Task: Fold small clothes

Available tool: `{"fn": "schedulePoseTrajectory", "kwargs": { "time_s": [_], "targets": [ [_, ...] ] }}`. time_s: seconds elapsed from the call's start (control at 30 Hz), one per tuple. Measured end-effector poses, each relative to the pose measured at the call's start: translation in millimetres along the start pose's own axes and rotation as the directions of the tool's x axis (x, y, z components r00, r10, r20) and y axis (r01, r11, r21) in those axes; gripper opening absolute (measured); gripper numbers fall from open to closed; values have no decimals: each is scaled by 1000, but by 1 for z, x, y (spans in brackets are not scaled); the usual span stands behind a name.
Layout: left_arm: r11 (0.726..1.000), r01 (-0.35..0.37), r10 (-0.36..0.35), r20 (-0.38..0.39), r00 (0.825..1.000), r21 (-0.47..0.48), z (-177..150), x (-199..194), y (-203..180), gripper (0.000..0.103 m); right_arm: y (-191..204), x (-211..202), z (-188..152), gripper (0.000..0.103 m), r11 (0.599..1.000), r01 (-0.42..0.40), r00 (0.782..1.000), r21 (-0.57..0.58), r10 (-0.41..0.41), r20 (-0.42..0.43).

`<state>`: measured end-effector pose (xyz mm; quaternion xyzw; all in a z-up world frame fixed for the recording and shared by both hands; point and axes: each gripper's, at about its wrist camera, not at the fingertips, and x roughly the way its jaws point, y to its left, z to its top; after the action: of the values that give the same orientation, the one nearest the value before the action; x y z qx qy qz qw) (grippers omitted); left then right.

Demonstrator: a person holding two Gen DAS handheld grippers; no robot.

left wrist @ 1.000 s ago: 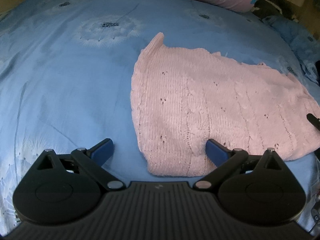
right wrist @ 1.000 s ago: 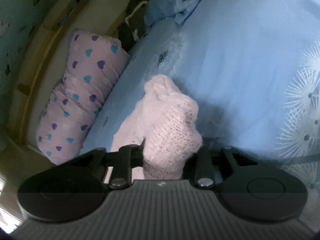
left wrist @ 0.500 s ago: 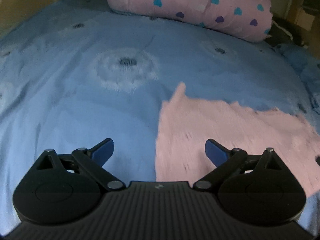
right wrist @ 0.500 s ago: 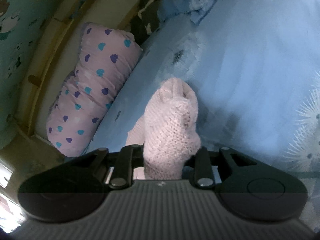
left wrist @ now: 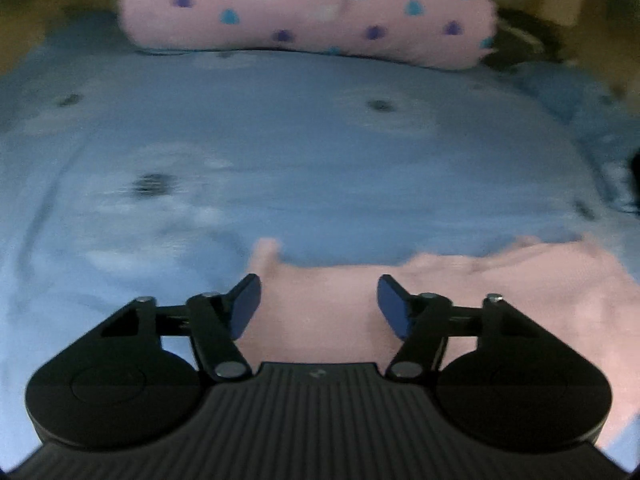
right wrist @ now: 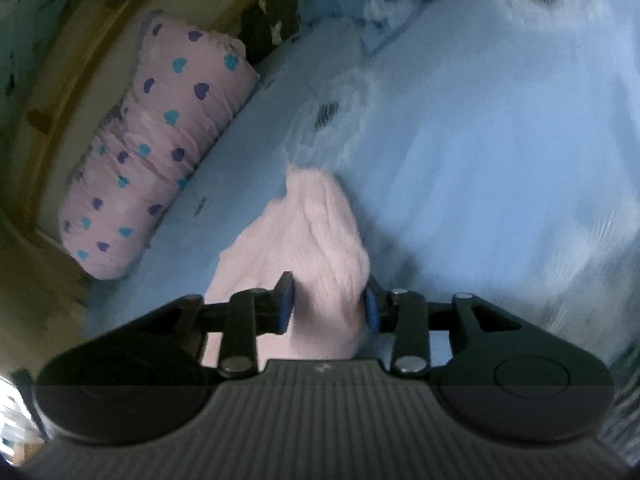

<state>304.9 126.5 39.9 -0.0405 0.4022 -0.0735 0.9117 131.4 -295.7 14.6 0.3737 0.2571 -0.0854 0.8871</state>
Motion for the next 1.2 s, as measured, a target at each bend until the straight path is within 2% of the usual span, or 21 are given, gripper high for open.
{"fn": "schedulePoseTrajectory", "kwargs": {
  "time_s": [0.07,0.13,0.17,0.27,0.37,0.43,0.5,0.63,0.7,0.77,0.83,0.93,1.0,1.03,1.1,1.2],
  "targets": [
    [998,68,-68,-32,997,2,0,7,-12,53,1,1,6,42,998,9,1000,-54,-9,9],
    [993,115,-114,-73,991,-1,0,18,-23,47,-2,5,8,42,999,17,1000,-49,-18,-15],
    [994,105,-105,-86,991,3,0,25,-27,44,-5,6,6,42,999,14,1000,-45,-15,-24],
    [1000,-18,18,-114,993,4,1,58,-31,43,-8,8,0,42,999,14,999,-49,-16,-29],
    [999,-39,38,-93,995,-7,8,72,-29,43,-3,11,1,42,996,9,1000,-86,-11,-20],
    [997,-76,78,-77,994,28,15,69,-33,43,2,11,3,42,992,-1,1000,-125,1,-3],
    [997,-70,73,-64,995,39,21,59,-32,43,8,14,5,42,987,1,1000,-158,-1,2],
    [1000,-27,26,-60,998,-8,25,36,-17,43,34,33,17,42,950,-65,998,-305,60,-28],
    [1000,-5,4,-73,997,-14,24,29,-9,43,49,48,24,42,925,-107,993,-364,83,-81],
    [1000,-29,29,-75,997,8,18,23,-5,43,62,68,26,41,906,-183,976,-382,123,-178],
    [995,-92,94,-79,992,28,13,28,4,43,75,87,23,41,874,-158,977,-460,70,-203],
    [982,-186,187,-102,977,14,7,45,23,44,76,121,22,37,827,-32,985,-561,-69,-158],
    [974,-225,226,-89,970,18,3,50,31,49,67,134,27,30,830,-19,990,-558,-61,-124],
    [975,-224,224,-91,970,4,2,47,35,53,64,137,30,25,842,-13,991,-539,-62,-121],
    [977,-210,206,-94,974,-41,1,41,40,53,60,137,35,24,871,-16,990,-492,-54,-129],
    [974,-211,203,-91,975,-78,-2,21,42,53,61,127,38,26,880,-24,991,-473,-41,-127]
  ]
}}
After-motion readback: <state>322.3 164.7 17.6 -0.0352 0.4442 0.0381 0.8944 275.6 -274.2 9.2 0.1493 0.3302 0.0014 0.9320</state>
